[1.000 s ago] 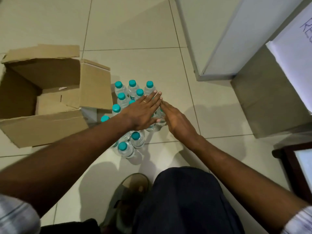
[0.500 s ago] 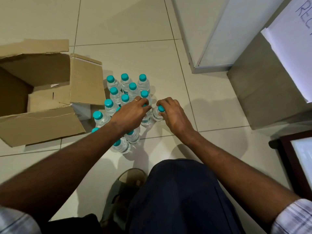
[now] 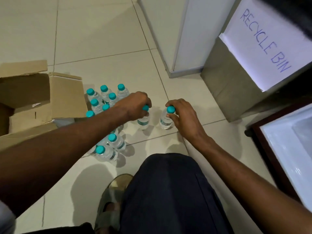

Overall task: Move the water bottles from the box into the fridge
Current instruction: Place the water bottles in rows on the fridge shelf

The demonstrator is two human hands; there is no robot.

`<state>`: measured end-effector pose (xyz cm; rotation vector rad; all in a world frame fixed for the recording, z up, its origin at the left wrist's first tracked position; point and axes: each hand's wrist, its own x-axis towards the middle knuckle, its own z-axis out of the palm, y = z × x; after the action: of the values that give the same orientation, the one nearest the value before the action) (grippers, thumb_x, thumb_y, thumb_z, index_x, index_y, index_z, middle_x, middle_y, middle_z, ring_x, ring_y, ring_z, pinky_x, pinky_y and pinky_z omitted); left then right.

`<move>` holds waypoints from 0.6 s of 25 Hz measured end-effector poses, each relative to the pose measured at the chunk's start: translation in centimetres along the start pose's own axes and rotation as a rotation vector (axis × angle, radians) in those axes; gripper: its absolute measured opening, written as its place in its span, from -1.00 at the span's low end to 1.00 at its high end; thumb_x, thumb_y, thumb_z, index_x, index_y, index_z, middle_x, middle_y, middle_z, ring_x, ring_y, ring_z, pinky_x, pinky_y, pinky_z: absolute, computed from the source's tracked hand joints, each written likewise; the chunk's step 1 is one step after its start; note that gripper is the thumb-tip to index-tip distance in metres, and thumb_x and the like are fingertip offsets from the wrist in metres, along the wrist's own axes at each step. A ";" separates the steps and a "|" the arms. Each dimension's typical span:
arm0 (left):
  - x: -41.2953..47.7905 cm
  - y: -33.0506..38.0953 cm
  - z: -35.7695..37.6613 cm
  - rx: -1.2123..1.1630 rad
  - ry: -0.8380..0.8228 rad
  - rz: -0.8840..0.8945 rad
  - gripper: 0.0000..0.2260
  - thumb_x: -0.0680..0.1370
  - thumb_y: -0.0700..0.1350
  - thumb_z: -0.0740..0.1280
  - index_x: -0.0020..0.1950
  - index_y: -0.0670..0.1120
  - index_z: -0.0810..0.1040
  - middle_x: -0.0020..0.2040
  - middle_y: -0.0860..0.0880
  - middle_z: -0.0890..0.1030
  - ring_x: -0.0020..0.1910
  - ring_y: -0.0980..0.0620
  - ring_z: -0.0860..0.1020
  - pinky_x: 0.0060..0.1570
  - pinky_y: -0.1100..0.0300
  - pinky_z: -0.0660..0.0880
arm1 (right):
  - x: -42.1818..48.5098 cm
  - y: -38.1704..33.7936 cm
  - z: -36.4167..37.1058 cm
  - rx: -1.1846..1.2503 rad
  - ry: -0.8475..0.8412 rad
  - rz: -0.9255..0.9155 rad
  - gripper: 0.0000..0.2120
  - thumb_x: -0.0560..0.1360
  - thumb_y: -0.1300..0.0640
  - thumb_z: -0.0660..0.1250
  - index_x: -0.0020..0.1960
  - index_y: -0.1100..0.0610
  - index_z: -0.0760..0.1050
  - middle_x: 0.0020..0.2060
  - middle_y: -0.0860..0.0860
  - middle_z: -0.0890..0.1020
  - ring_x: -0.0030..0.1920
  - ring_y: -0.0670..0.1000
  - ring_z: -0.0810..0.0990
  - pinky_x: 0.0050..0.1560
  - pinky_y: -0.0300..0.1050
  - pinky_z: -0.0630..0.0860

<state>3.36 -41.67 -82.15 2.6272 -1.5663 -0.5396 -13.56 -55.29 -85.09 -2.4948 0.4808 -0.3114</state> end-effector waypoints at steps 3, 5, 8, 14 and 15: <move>2.0 4.4 -4.9 0.014 0.033 0.154 -0.67 0.50 -0.04 0.45 0.25 -0.06 0.60 0.14 -0.04 0.58 0.07 0.00 0.52 0.05 0.15 0.48 | -0.9 0.1 -5.6 0.054 0.130 0.046 -0.69 0.54 0.24 0.42 0.26 0.06 0.52 0.17 -0.01 0.58 0.16 -0.01 0.54 0.21 -0.01 0.57; 2.9 8.1 -8.7 0.039 0.073 0.250 -0.68 0.48 -0.04 0.48 0.22 -0.06 0.63 0.11 -0.05 0.60 0.01 0.01 0.52 0.01 0.15 0.48 | -2.1 -0.3 -10.0 0.090 0.248 0.105 -0.70 0.54 0.26 0.42 0.24 0.05 0.53 0.15 -0.04 0.56 0.15 -0.03 0.55 0.20 -0.01 0.58; 3.5 14.4 -14.4 0.119 0.064 0.393 -0.69 0.43 -0.04 0.52 0.16 -0.04 0.66 0.03 0.00 0.60 -0.08 0.09 0.47 -0.09 0.21 0.42 | -5.0 -1.0 -16.2 0.107 0.426 0.199 -0.69 0.52 0.28 0.41 0.23 0.06 0.54 0.14 -0.04 0.56 0.15 -0.05 0.53 0.21 -0.07 0.54; 1.8 28.3 -24.0 0.209 0.099 0.703 -0.71 0.39 -0.05 0.55 0.10 0.02 0.69 -0.04 0.09 0.64 -0.16 0.17 0.53 -0.16 0.38 0.43 | -11.6 -3.3 -27.1 0.040 0.696 0.311 -0.67 0.55 0.30 0.38 0.25 0.02 0.54 0.18 -0.10 0.54 0.19 -0.08 0.50 0.21 -0.17 0.54; 1.2 30.2 -25.1 0.224 0.122 0.759 -0.72 0.38 -0.04 0.55 0.08 0.04 0.69 -0.08 0.12 0.61 -0.16 0.17 0.53 -0.21 0.44 0.38 | -12.6 -3.9 -28.7 0.025 0.747 0.306 -0.67 0.55 0.31 0.37 0.25 0.02 0.53 0.17 -0.08 0.54 0.19 -0.07 0.51 0.19 -0.19 0.52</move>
<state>-13.82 -61.17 -52.67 1.8786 -2.4670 -0.1494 -33.17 -61.41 -61.10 -2.1655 1.1225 -1.1181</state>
